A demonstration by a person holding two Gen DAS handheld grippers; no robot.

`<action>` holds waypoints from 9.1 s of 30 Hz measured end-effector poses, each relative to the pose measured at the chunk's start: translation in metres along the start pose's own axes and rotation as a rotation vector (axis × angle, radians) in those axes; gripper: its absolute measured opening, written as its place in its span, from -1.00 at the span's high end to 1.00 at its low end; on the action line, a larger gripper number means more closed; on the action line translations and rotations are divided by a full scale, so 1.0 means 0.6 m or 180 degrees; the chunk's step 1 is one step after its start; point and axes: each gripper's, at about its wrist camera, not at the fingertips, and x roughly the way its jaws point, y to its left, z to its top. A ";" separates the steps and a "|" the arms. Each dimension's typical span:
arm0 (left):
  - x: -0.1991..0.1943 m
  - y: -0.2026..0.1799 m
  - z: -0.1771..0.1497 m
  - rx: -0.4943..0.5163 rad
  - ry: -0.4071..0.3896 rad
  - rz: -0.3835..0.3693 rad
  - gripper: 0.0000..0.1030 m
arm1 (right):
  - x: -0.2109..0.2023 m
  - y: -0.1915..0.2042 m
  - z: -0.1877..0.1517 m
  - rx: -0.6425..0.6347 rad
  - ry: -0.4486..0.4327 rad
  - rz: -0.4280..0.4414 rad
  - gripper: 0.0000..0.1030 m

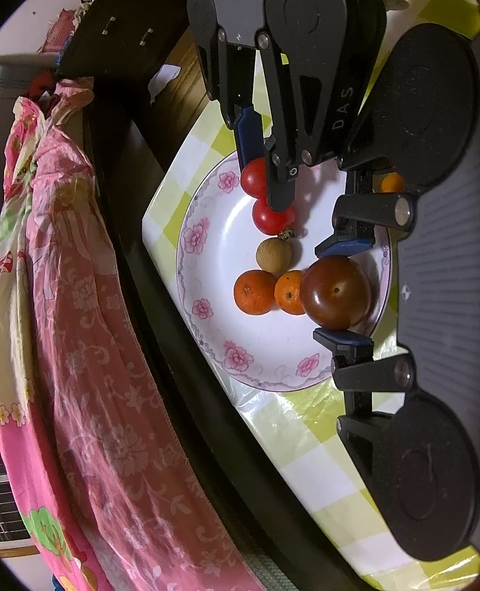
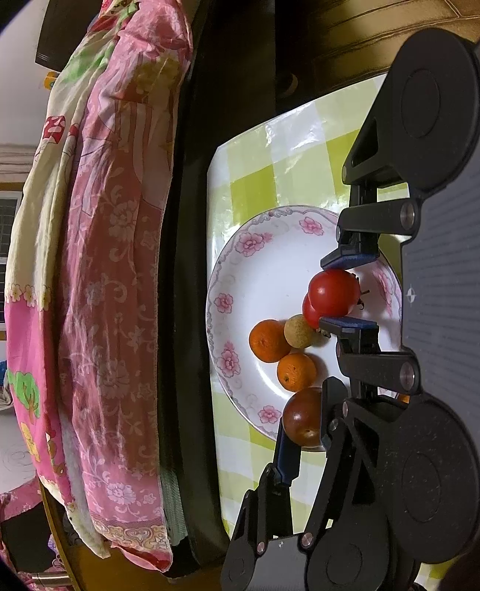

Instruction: Organize fruits

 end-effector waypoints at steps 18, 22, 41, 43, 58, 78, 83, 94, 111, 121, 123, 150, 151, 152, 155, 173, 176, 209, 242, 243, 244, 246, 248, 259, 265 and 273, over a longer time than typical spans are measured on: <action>-0.021 0.003 0.013 -0.0058 -0.0118 -0.0067 0.05 | -0.017 -0.019 0.009 0.0146 -0.0133 -0.0025 0.40; -0.032 0.006 0.015 -0.0069 -0.0156 -0.0062 0.05 | -0.024 -0.019 0.012 0.0152 -0.0170 -0.0017 0.40; -0.085 0.011 -0.032 0.0073 -0.0071 -0.0226 0.05 | -0.072 0.012 -0.035 -0.0069 -0.0042 0.0194 0.39; -0.090 0.012 -0.040 0.0101 -0.0043 -0.0246 0.04 | -0.075 0.018 -0.046 -0.0128 0.0025 0.0272 0.39; -0.112 0.031 -0.090 0.0141 0.0127 -0.0387 0.05 | -0.028 0.069 -0.067 -0.0414 0.0348 0.0560 0.39; -0.051 -0.016 -0.090 0.0316 0.0281 -0.0462 0.04 | -0.046 0.046 -0.090 -0.0331 0.0516 0.0451 0.49; -0.042 -0.026 -0.093 0.0365 0.0281 -0.0454 0.04 | -0.051 0.044 -0.094 -0.0414 0.0471 0.0434 0.45; -0.051 -0.034 -0.097 0.0403 0.0227 -0.0386 0.20 | -0.046 0.040 -0.094 -0.0400 0.0427 0.0463 0.43; -0.079 -0.035 -0.117 0.0438 0.0330 -0.0496 0.29 | -0.061 0.056 -0.097 -0.0517 0.0565 0.0507 0.51; -0.080 -0.029 -0.129 0.0449 0.0327 -0.0506 0.25 | -0.056 0.056 -0.097 -0.0516 0.0540 0.0484 0.49; -0.081 -0.030 -0.129 0.0476 0.0319 -0.0497 0.25 | -0.054 0.056 -0.098 -0.0522 0.0546 0.0482 0.49; -0.082 -0.029 -0.123 0.0392 0.0303 -0.0381 0.29 | -0.041 0.054 -0.091 -0.0410 0.0457 0.0376 0.48; -0.082 -0.028 -0.122 0.0374 0.0302 -0.0377 0.29 | -0.042 0.055 -0.091 -0.0423 0.0453 0.0365 0.49; -0.083 -0.026 -0.120 0.0357 0.0298 -0.0392 0.29 | -0.043 0.056 -0.090 -0.0423 0.0448 0.0367 0.49; -0.089 -0.022 -0.112 0.0321 0.0238 -0.0400 0.29 | -0.051 0.055 -0.084 -0.0397 0.0401 0.0401 0.49; -0.073 -0.016 -0.025 0.0185 -0.0103 -0.0273 0.29 | -0.057 0.021 -0.026 -0.0117 0.0082 0.0255 0.49; -0.065 -0.023 -0.026 0.0212 -0.0080 -0.0275 0.30 | -0.048 0.017 -0.022 -0.0109 0.0097 0.0222 0.49; -0.032 -0.034 -0.017 0.0258 -0.0112 -0.0092 0.23 | -0.014 -0.001 -0.010 -0.0077 0.0047 -0.0023 0.46; -0.104 -0.042 -0.010 -0.0124 -0.0161 -0.0003 -0.35 | -0.101 -0.004 -0.030 0.0171 -0.0008 -0.0511 0.40; -0.109 -0.043 -0.011 -0.0127 -0.0184 0.0041 -0.40 | -0.106 -0.004 -0.030 0.0191 -0.0008 -0.0516 0.40; -0.113 -0.043 -0.012 -0.0129 -0.0204 0.0081 -0.48 | -0.111 -0.003 -0.031 0.0210 -0.0015 -0.0520 0.40; -0.119 -0.045 -0.014 -0.0138 -0.0229 0.0120 -0.55 | -0.118 0.000 -0.031 0.0217 -0.0021 -0.0522 0.39; -0.124 -0.045 -0.017 -0.0168 -0.0241 0.0124 -0.59 | -0.125 0.005 -0.030 0.0215 -0.0035 -0.0532 0.39; -0.130 -0.044 -0.029 -0.0124 -0.0230 0.0258 -0.65 | -0.136 0.016 -0.044 0.0308 0.0011 -0.0550 0.39; -0.134 -0.044 -0.030 -0.0121 -0.0262 0.0297 -0.73 | -0.136 0.024 -0.046 0.0321 0.0017 -0.0548 0.38; -0.130 -0.052 -0.028 -0.0027 -0.0264 0.0432 -0.76 | -0.133 0.027 -0.044 0.0333 0.0016 -0.0556 0.33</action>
